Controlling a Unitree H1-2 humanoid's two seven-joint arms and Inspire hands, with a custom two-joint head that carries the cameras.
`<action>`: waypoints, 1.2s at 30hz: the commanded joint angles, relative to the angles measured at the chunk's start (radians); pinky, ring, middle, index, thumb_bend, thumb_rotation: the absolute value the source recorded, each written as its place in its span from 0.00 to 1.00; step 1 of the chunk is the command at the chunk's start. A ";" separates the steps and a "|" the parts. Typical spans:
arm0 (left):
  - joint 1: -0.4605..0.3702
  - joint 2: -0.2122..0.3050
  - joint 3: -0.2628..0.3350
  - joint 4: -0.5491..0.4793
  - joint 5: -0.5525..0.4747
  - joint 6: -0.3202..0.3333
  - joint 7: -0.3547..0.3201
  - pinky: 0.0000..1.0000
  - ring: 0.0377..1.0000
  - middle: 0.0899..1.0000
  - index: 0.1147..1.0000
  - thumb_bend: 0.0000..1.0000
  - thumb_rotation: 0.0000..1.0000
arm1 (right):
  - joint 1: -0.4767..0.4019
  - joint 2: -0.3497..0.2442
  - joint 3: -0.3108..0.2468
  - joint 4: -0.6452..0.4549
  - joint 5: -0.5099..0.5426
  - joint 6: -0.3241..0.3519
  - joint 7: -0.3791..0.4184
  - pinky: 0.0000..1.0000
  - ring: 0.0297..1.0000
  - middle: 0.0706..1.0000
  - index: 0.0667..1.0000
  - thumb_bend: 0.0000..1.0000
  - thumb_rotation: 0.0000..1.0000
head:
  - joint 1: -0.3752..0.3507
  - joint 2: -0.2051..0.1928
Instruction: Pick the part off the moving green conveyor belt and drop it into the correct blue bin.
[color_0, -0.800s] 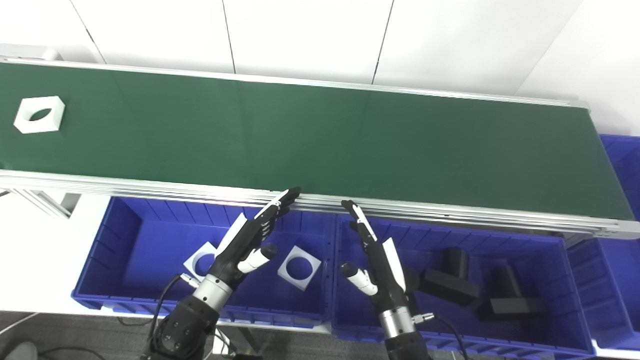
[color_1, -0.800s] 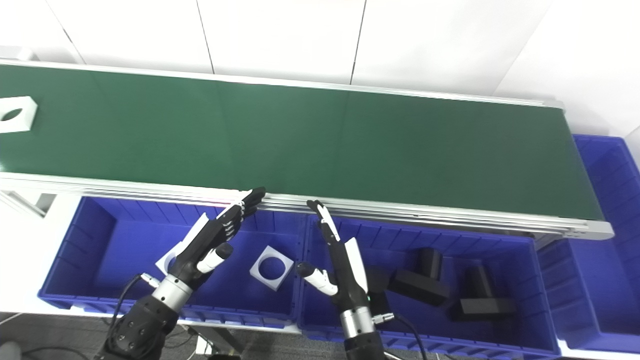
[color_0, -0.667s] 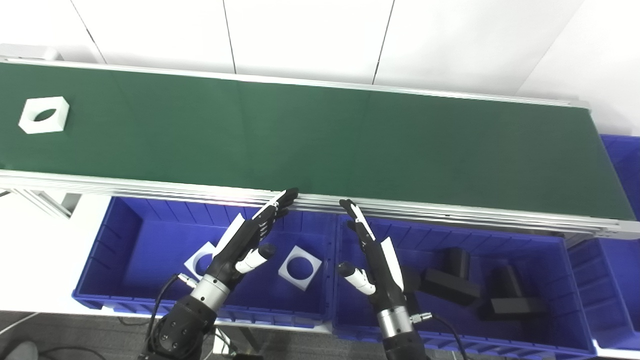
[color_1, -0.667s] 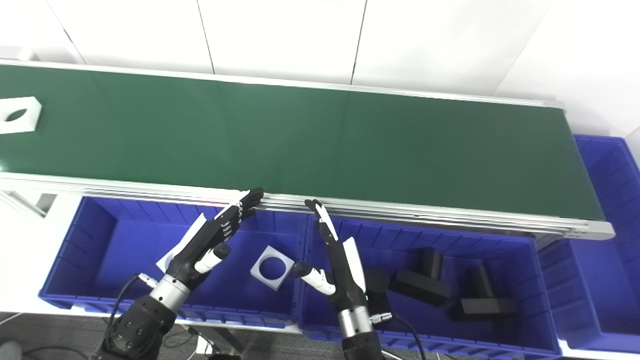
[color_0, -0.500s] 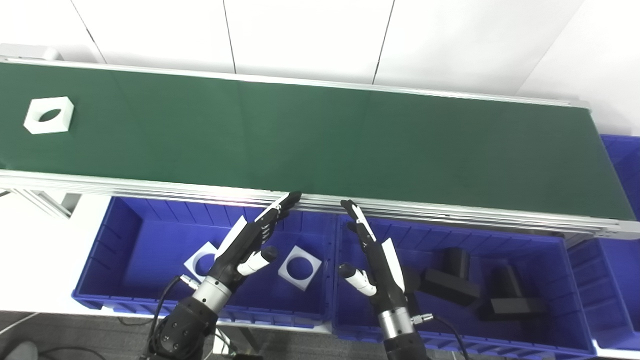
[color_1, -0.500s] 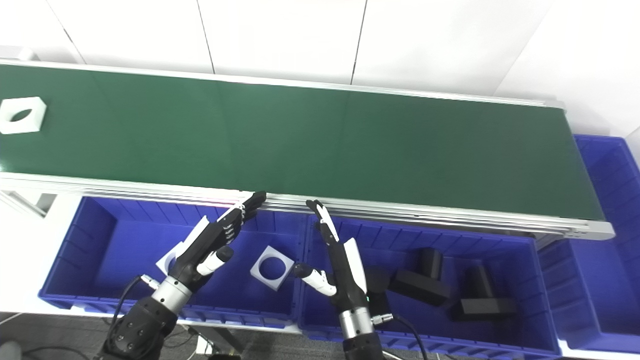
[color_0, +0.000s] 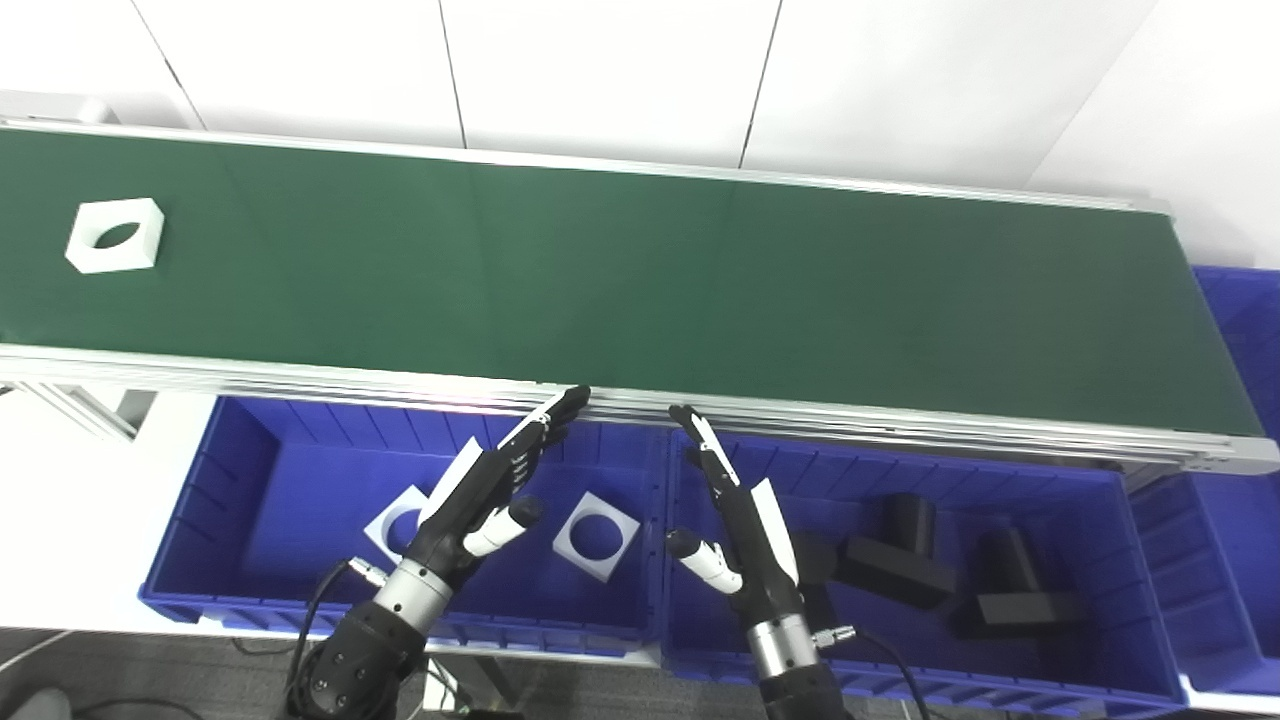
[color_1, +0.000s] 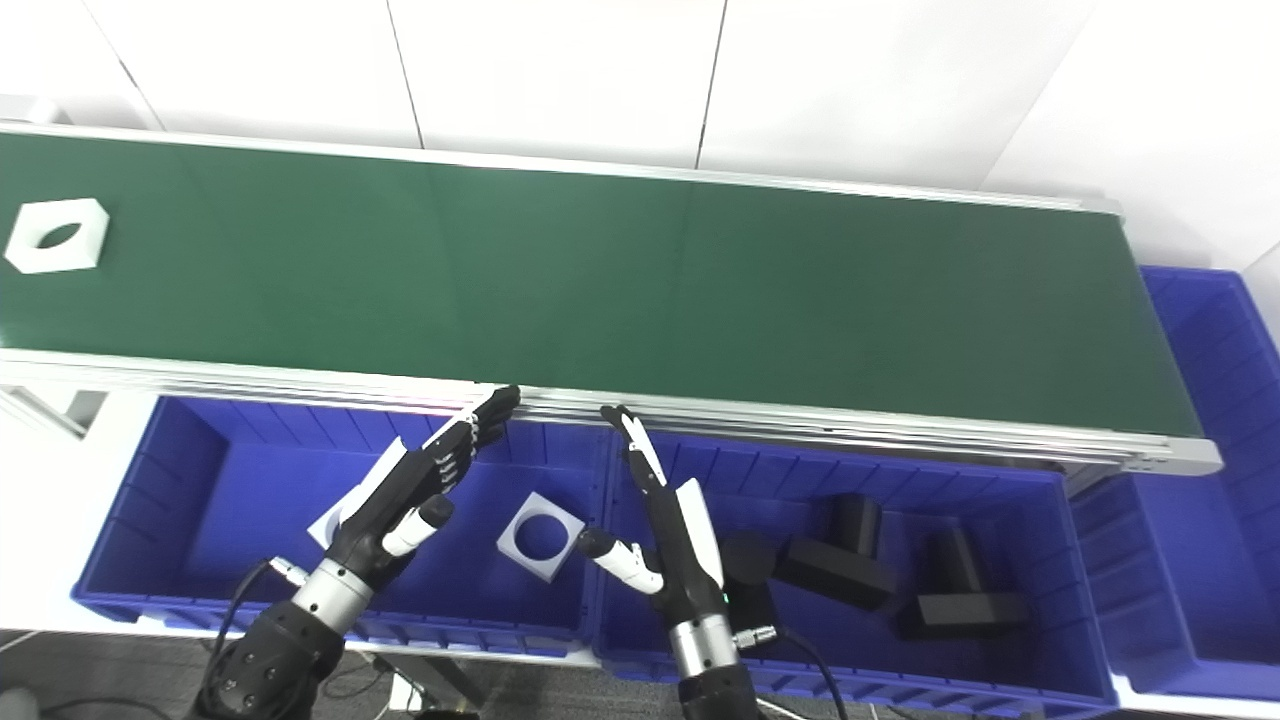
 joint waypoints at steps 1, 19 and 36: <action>-0.013 -0.008 -0.002 -0.017 -0.006 -0.039 -0.004 0.97 0.97 0.95 0.92 0.91 0.90 | -0.004 -0.003 0.000 -0.034 -0.001 -0.049 -0.015 0.92 0.98 0.98 0.94 0.93 0.97 | 0.022 -0.001; -0.025 -0.030 -0.084 0.003 0.078 -0.039 0.137 0.92 0.94 0.94 0.92 0.90 0.93 | 0.008 -0.058 0.001 -0.052 0.032 -0.049 -0.040 0.91 0.95 0.96 0.92 0.95 0.99 | 0.133 -0.022; -0.057 0.013 -0.188 0.039 0.103 -0.039 0.274 0.89 0.93 0.93 0.92 0.91 0.95 | -0.007 -0.067 0.032 -0.013 0.031 -0.049 -0.111 0.89 0.93 0.92 0.90 0.92 1.00 | 0.145 -0.078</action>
